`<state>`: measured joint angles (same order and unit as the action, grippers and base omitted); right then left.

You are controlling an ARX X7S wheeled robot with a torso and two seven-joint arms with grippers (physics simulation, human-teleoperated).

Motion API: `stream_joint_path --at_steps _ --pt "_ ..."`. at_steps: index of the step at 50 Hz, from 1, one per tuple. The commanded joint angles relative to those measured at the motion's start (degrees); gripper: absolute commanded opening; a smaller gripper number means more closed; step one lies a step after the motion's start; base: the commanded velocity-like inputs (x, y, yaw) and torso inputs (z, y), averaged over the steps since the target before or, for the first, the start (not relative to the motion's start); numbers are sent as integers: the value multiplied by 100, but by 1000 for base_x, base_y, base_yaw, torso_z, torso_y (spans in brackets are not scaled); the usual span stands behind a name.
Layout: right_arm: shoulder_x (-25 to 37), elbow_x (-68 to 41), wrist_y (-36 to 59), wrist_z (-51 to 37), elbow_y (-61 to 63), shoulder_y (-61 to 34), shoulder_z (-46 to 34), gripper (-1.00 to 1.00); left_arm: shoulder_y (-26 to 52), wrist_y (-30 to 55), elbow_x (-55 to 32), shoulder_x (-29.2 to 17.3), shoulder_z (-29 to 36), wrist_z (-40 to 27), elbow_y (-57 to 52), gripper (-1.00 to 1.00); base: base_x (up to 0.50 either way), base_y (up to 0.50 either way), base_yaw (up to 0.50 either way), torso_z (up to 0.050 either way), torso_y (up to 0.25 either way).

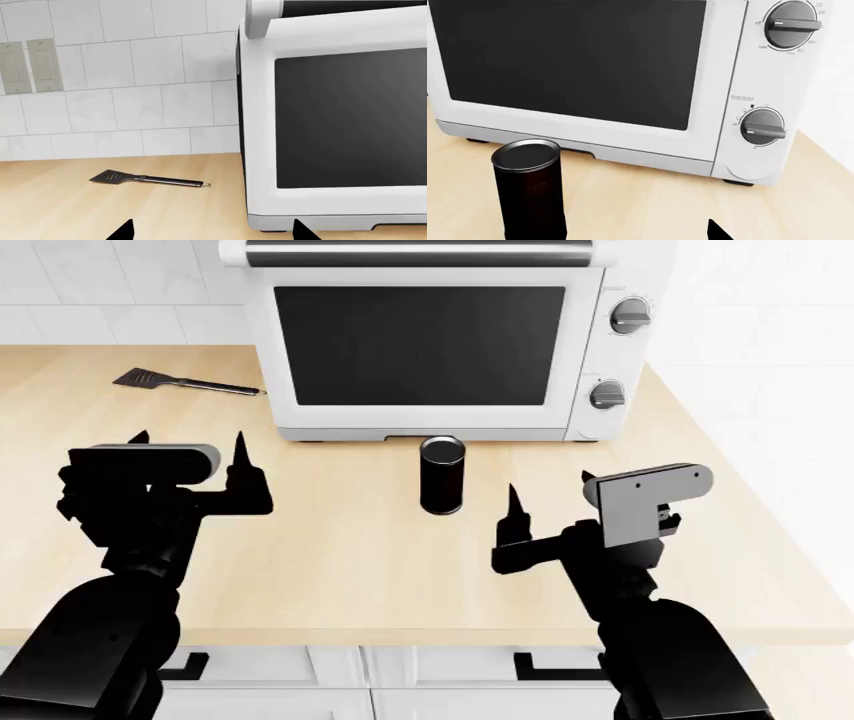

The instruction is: Pick the cans from the counter and place them in their designated side in the cabinet.

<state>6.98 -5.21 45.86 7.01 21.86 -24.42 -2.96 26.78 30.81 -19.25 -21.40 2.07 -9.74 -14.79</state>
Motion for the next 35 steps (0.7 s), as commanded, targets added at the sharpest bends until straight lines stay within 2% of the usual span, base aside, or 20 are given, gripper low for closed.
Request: stream_joint_path --at_steps 1,35 --pt "-31 -137 -472 160 -542 63 -229 100 -182 -145 41 55 28 -48 56 100 0 0 0 0 0" --pt "-35 -514 -800 422 -1448 -485 -557 100 -215 -158 -17 0 -81 -151 145 100 0 0 0 0 0"
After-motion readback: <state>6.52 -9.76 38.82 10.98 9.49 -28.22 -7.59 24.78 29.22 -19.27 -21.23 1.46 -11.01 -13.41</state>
